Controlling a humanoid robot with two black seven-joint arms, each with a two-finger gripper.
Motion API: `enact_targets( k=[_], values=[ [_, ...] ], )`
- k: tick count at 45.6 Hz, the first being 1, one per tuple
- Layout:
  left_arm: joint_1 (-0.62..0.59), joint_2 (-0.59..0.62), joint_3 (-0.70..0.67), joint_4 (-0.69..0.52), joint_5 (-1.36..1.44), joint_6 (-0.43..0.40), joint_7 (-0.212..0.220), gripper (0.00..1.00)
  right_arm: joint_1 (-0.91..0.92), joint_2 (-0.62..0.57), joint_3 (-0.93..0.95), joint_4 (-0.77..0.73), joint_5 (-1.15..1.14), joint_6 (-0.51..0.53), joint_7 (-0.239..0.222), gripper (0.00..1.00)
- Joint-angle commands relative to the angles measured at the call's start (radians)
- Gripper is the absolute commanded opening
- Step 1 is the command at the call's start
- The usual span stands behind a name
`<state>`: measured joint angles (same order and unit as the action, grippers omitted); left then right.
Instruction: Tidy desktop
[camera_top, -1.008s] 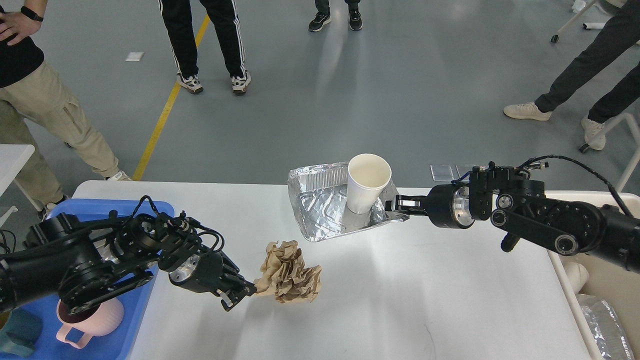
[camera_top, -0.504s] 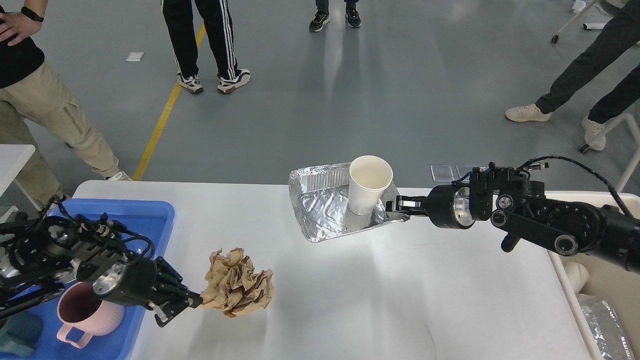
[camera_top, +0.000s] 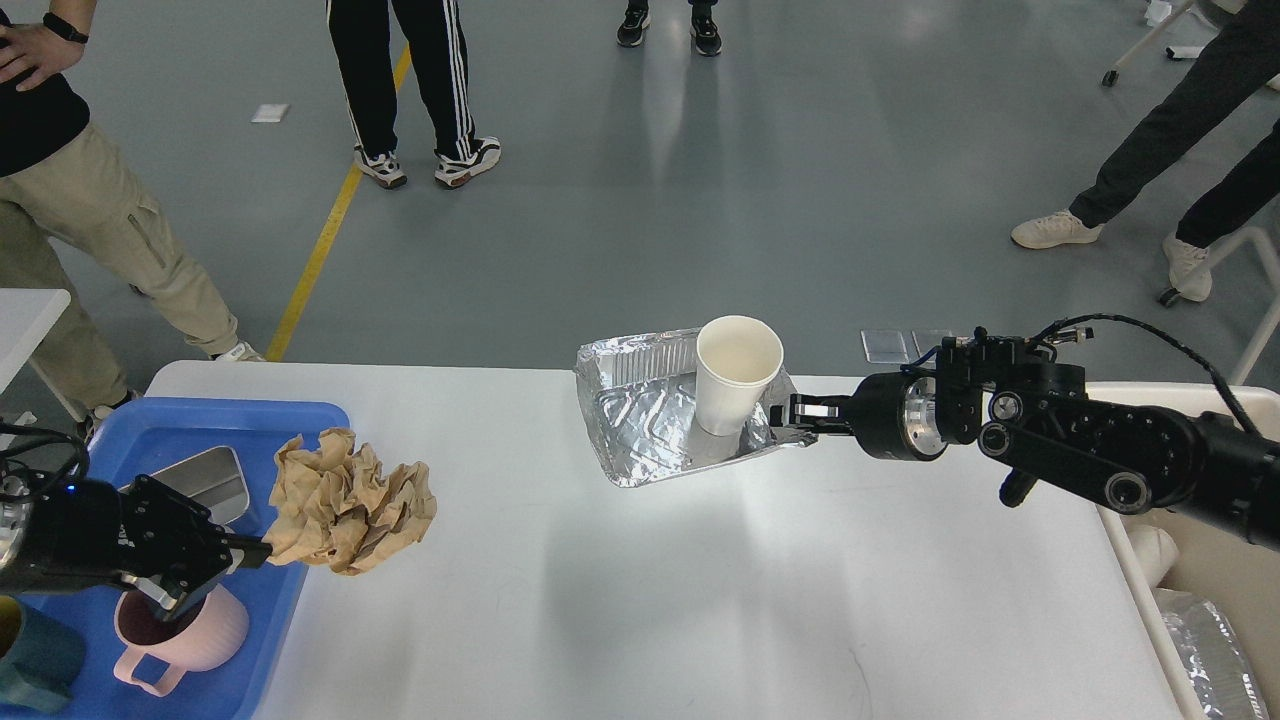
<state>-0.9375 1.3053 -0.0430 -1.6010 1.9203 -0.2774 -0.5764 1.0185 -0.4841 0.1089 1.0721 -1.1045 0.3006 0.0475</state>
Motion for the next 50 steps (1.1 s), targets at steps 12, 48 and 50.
enact_targets(
  k=[12, 48, 50],
  values=[
    [0.003, 0.029, -0.123, 0.044, -0.335, 0.043, 0.006, 0.04, 0.002, 0.001, 0.000, 0.000, 0.000, 0.000, 0.000, 0.00],
    [0.020, -0.004, -0.124, 0.068, -0.449, 0.049, 0.088, 0.38, 0.002, -0.001, 0.000, 0.000, 0.000, 0.000, 0.000, 0.00],
    [0.022, -0.015, -0.132, 0.085, -0.501, 0.055, 0.145, 0.48, 0.002, -0.002, 0.000, 0.002, 0.000, 0.000, 0.000, 0.00]
  ],
)
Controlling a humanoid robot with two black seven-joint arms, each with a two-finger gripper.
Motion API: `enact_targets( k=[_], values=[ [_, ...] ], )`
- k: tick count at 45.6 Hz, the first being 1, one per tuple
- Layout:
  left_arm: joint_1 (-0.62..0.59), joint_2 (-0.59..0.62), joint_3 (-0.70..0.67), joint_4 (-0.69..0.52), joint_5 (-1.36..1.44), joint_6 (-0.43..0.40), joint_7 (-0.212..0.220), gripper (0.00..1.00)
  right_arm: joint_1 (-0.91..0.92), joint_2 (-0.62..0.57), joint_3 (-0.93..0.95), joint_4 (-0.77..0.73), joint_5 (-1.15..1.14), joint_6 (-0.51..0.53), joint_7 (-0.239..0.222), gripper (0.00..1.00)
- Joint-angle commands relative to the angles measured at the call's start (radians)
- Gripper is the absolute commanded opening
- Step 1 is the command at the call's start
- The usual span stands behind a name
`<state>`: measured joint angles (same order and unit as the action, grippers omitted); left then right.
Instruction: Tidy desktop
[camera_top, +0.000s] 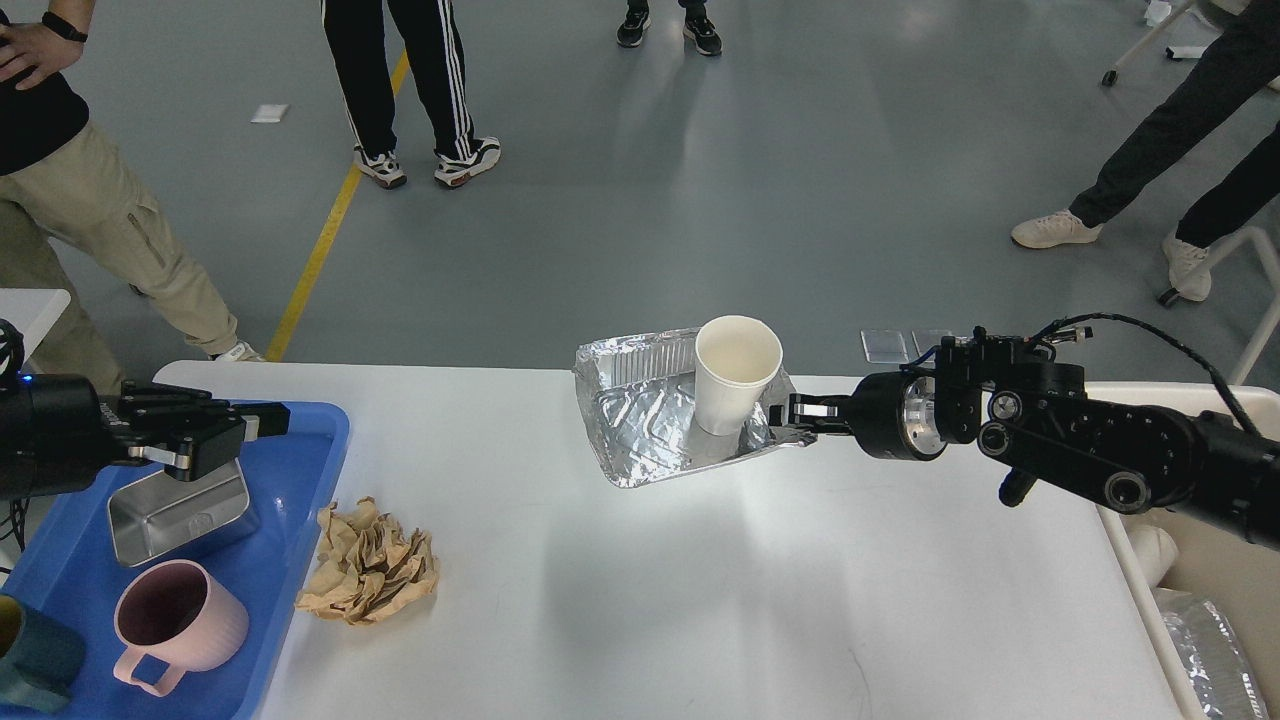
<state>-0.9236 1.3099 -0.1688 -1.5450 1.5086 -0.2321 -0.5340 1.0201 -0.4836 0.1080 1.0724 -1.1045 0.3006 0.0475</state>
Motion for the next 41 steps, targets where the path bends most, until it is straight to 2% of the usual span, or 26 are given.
enact_targets(
  k=[1, 2, 5, 6, 15, 21, 24, 33, 41],
  values=[
    [0.008, -0.029, -0.009, 0.042, -0.122, 0.017, 0.132, 0.54, 0.000, -0.004, -0.001, 0.003, 0.000, 0.000, 0.000, 0.00],
    [0.008, -0.043, -0.011, 0.057, -0.160, 0.026, 0.158, 0.62, 0.000, -0.004, 0.001, 0.003, 0.000, 0.000, 0.000, 0.00],
    [0.006, -0.087, -0.023, 0.111, -0.310, 0.068, 0.213, 0.93, -0.002, -0.006, 0.001, 0.003, 0.000, 0.000, 0.000, 0.00],
    [0.008, -0.110, -0.035, 0.147, -0.414, 0.100, 0.233, 0.97, -0.002, -0.007, 0.001, 0.004, 0.000, 0.000, 0.000, 0.00],
    [0.009, -0.196, -0.040, 0.270, -0.636, 0.189, 0.243, 0.97, -0.002, -0.007, 0.001, 0.003, 0.000, 0.000, 0.000, 0.00],
    [0.031, -0.231, -0.037, 0.328, -0.748, 0.201, 0.253, 0.97, -0.002, -0.006, 0.001, 0.003, 0.000, 0.000, 0.000, 0.00],
    [0.039, -0.256, -0.035, 0.368, -0.809, 0.200, 0.276, 0.97, -0.002, -0.007, -0.001, 0.001, 0.000, 0.000, 0.000, 0.00],
    [0.058, -0.374, -0.032, 0.508, -0.949, 0.201, 0.384, 0.97, -0.005, -0.010, -0.002, 0.001, 0.000, 0.000, 0.000, 0.00],
    [0.069, -0.466, -0.032, 0.580, -0.981, 0.194, 0.397, 0.97, -0.005, -0.020, -0.002, 0.003, 0.002, 0.000, 0.000, 0.00]
  ],
)
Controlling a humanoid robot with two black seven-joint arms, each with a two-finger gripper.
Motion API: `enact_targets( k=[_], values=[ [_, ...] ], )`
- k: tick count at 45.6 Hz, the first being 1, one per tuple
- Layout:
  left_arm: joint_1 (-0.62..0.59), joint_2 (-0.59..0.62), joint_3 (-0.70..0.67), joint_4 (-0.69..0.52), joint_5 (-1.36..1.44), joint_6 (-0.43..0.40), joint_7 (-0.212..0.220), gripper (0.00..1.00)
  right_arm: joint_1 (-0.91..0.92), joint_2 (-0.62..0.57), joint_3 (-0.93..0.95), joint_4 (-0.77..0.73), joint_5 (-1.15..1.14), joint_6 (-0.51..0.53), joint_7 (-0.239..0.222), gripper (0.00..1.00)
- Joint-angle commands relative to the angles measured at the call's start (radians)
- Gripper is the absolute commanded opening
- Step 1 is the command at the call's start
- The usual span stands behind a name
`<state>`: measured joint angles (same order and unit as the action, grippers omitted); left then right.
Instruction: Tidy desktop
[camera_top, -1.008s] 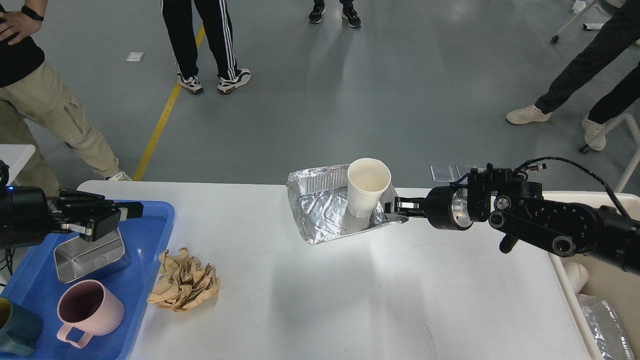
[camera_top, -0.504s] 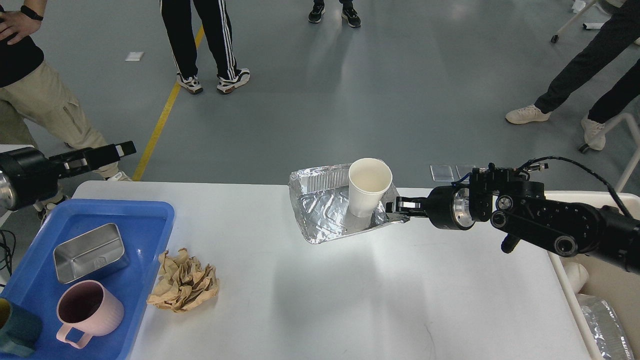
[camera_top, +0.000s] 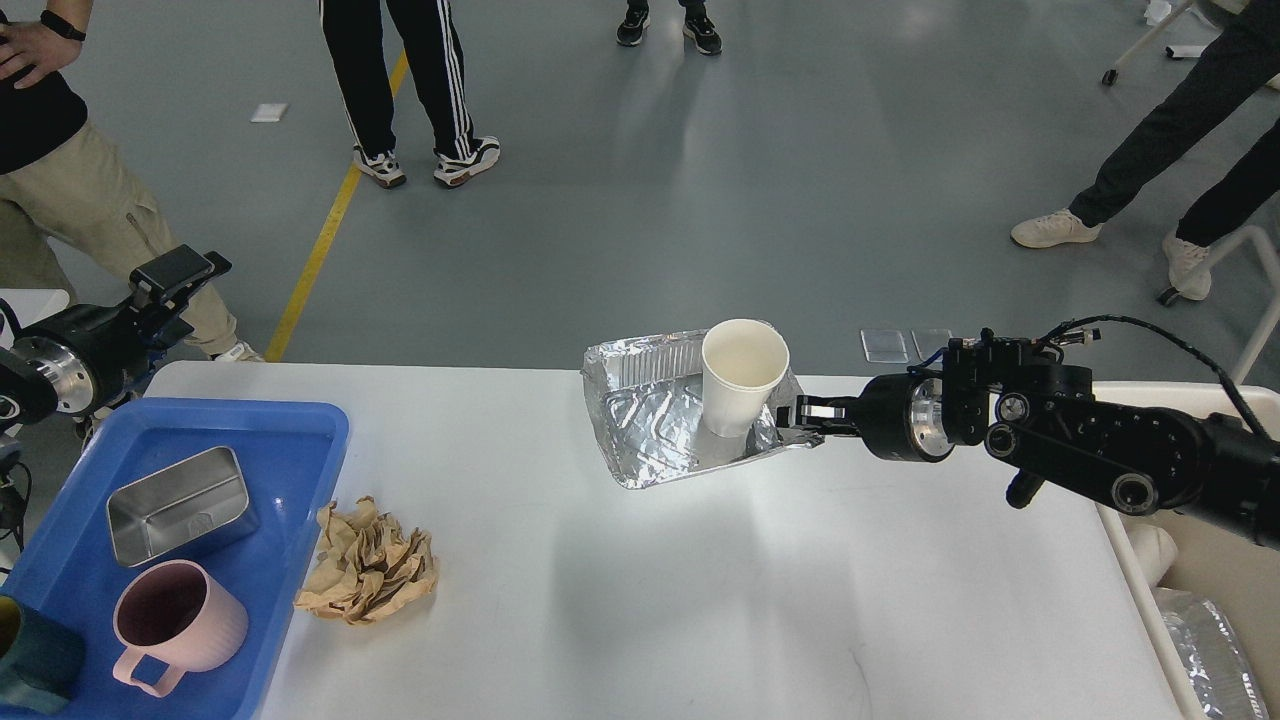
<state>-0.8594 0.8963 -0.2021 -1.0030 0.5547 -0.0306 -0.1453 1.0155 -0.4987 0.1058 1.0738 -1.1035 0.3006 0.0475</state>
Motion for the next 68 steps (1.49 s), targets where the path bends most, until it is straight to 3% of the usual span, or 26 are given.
enact_targets(
  k=[1, 10, 15, 22, 38, 51, 63, 68],
  values=[
    [0.008, -0.060, 0.004, 0.040, -0.033, -0.006, 0.013, 0.97, 0.000, -0.006, 0.000, 0.003, 0.001, 0.000, 0.000, 0.00],
    [0.043, -0.096, 0.068, 0.003, -0.033, -0.018, 0.024, 0.97, -0.002, -0.015, 0.002, 0.005, 0.002, 0.000, 0.000, 0.00],
    [-0.007, -0.071, 0.203, -0.052, -0.027, -0.064, 0.029, 0.97, -0.002, -0.018, 0.006, 0.006, 0.002, 0.000, 0.000, 0.00],
    [-0.104, -0.056, 0.369, -0.143, -0.009, -0.063, 0.030, 0.97, -0.003, -0.021, 0.008, 0.008, 0.004, 0.000, 0.000, 0.00],
    [-0.314, 0.159, 0.625, -0.310, 0.140, -0.066, 0.047, 0.97, -0.003, -0.015, 0.009, 0.006, 0.002, 0.000, 0.000, 0.00],
    [-0.388, 0.386, 0.636, -0.516, 0.255, -0.066, 0.104, 0.97, 0.000, -0.015, 0.009, 0.006, 0.002, 0.000, 0.000, 0.00],
    [-0.398, 0.547, 0.622, -0.611, 0.274, -0.091, 0.099, 0.97, 0.005, -0.012, 0.011, 0.008, 0.002, 0.000, 0.000, 0.00],
    [-0.398, 0.553, 0.618, -0.611, 0.274, -0.092, 0.093, 0.97, 0.003, -0.011, 0.011, 0.008, 0.002, 0.000, 0.000, 0.00]
  ],
)
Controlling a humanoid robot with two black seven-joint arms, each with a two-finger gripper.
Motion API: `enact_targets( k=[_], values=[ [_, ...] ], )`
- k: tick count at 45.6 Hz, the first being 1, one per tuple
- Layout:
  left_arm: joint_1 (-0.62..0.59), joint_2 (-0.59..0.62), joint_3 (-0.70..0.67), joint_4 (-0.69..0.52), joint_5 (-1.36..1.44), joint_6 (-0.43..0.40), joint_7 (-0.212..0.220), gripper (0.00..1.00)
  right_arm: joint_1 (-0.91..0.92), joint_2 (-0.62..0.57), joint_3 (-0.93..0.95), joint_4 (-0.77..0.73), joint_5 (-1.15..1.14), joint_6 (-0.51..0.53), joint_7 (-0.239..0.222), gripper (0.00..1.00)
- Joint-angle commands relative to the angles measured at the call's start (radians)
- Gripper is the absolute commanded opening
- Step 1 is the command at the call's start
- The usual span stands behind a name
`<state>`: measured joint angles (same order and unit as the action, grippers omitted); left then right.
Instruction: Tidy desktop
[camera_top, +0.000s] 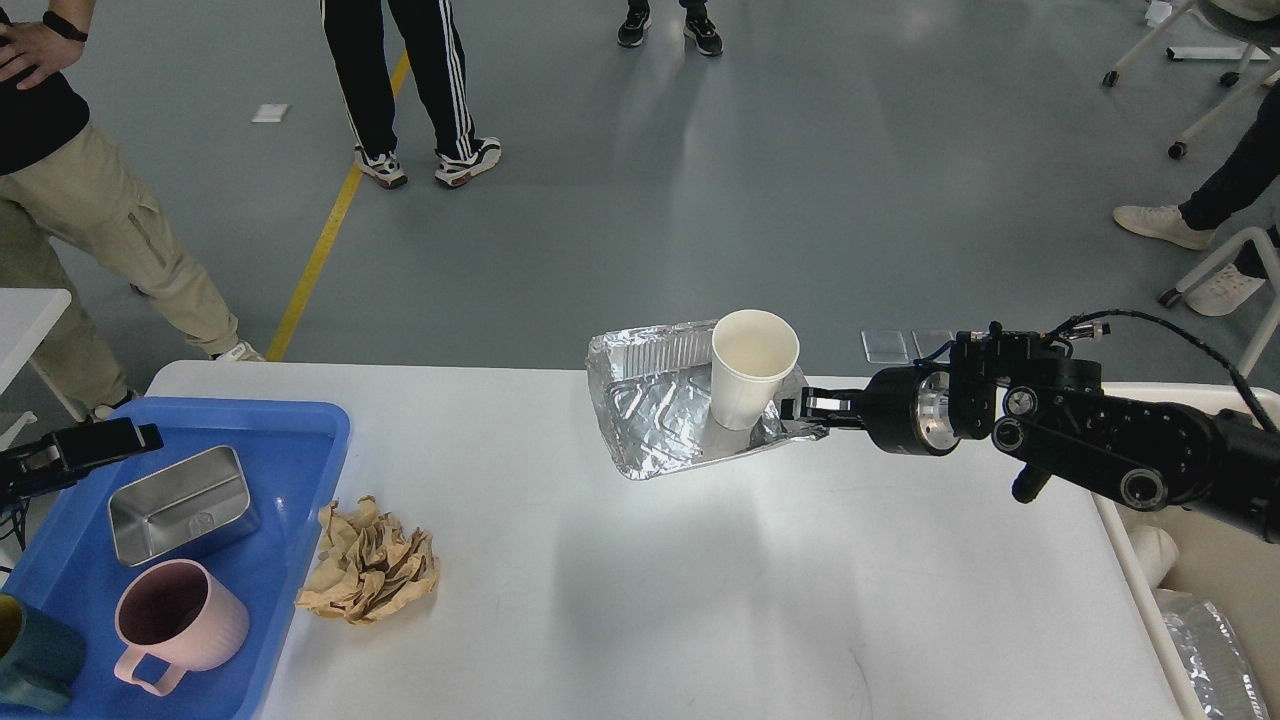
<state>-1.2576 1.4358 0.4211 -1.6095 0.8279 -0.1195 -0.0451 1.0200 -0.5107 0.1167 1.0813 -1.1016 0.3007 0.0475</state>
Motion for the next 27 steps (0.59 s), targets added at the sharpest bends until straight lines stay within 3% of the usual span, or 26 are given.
enact_targets(
  k=[1, 20, 27],
  values=[
    [0.000, 0.014, -0.007, -0.004, -0.001, -0.003, -0.007, 0.97, -0.001, 0.001, 0.000, 0.000, 0.000, 0.000, 0.000, 0.00],
    [0.001, -0.009, -0.062, 0.010, 0.010, -0.077, 0.001, 0.97, 0.002, 0.009, 0.000, -0.001, -0.001, 0.000, 0.000, 0.00],
    [0.017, -0.100, -0.059, 0.040, 0.155, -0.075, -0.002, 0.97, 0.002, 0.008, 0.006, 0.000, 0.000, 0.000, 0.000, 0.00]
  ],
)
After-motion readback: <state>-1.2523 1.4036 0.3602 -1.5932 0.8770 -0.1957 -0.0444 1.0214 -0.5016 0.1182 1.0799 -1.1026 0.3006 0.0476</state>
